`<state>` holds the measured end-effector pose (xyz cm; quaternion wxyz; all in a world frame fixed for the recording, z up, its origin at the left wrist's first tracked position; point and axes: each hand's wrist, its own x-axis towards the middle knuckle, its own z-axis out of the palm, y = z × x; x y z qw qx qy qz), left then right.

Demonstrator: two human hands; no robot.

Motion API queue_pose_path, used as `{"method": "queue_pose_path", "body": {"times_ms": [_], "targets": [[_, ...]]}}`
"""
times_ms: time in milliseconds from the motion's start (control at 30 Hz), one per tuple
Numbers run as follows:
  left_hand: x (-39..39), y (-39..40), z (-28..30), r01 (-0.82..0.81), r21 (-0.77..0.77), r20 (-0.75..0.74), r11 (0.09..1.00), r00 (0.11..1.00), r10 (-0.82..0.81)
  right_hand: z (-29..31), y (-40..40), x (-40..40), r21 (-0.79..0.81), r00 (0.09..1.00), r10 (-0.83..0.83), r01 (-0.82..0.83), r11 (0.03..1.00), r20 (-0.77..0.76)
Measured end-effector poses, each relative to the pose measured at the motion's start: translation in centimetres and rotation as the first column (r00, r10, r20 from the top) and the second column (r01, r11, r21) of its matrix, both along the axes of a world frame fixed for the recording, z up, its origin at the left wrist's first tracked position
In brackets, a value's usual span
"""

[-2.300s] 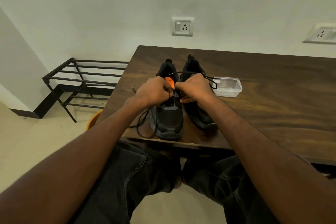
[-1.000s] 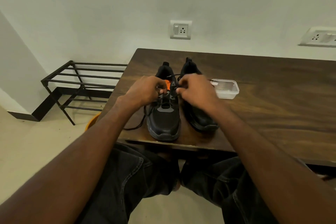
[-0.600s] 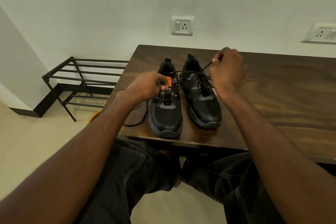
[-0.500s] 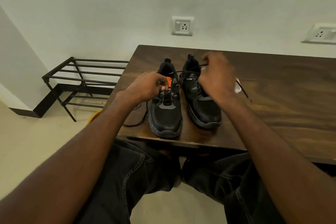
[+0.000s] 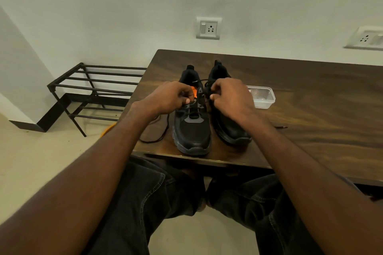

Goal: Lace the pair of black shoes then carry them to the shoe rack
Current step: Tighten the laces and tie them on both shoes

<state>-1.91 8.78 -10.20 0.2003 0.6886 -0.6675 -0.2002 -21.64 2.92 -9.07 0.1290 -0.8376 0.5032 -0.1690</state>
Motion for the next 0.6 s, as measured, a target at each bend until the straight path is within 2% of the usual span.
{"method": "queue_pose_path", "body": {"times_ms": [167, 400, 600], "targets": [[0.2, 0.7, 0.1, 0.009, 0.045, -0.036, 0.999, 0.999, -0.008, -0.8, 0.5, 1.7, 0.108, 0.988, 0.11, -0.098, 0.989, -0.107], [0.4, 0.8, 0.3, -0.026, 0.059, -0.081, 0.998, 0.996, 0.031, -1.2, 0.2, 1.9, -0.009, 0.984, 0.051, -0.054, 0.999, -0.173], [-0.5, 0.4, 0.5, -0.047, 0.061, 0.091, 0.997, 0.995, 0.041, -0.2, 0.8, 2.2, -0.028, 0.97, -0.001, -0.006, 1.0, -0.243]]}}
